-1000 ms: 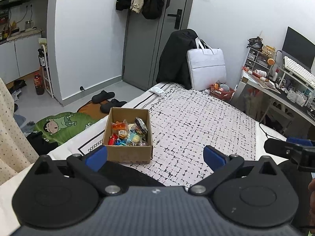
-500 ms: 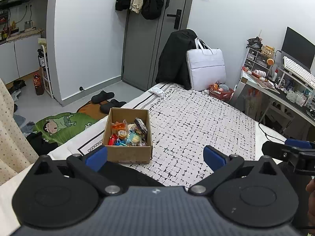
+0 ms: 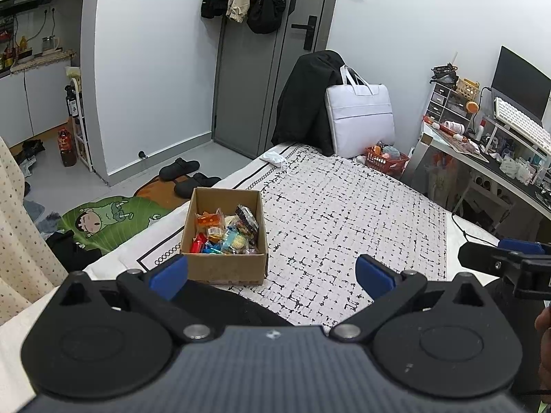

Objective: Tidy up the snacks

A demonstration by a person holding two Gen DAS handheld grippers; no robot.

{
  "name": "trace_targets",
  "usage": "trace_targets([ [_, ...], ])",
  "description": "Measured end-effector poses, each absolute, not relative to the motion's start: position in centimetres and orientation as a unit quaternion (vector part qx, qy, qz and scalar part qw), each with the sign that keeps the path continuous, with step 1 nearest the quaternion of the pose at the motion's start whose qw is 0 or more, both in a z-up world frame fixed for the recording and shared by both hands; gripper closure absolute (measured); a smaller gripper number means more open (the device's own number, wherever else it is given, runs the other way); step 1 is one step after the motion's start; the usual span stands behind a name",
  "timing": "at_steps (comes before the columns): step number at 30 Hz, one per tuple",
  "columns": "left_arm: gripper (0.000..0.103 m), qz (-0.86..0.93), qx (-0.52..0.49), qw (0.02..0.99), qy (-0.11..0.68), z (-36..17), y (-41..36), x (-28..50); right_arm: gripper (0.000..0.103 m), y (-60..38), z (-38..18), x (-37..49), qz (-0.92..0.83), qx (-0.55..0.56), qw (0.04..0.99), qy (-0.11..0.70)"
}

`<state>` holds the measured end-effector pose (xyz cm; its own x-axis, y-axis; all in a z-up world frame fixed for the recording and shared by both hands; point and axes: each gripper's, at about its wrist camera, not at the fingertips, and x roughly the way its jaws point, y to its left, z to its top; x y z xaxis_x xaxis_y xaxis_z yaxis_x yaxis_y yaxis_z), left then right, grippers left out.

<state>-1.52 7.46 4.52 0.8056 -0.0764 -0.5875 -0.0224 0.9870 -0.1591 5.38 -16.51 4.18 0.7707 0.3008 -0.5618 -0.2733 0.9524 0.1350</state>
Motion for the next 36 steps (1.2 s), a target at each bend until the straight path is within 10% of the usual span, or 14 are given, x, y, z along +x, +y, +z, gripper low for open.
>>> trace_targets([
  [36, 0.000, -0.011, -0.087, 0.949, 0.304, 4.66, 8.39, -2.22, 0.000, -15.85, 4.29, 5.19, 0.158, 0.005, 0.940, 0.303],
])
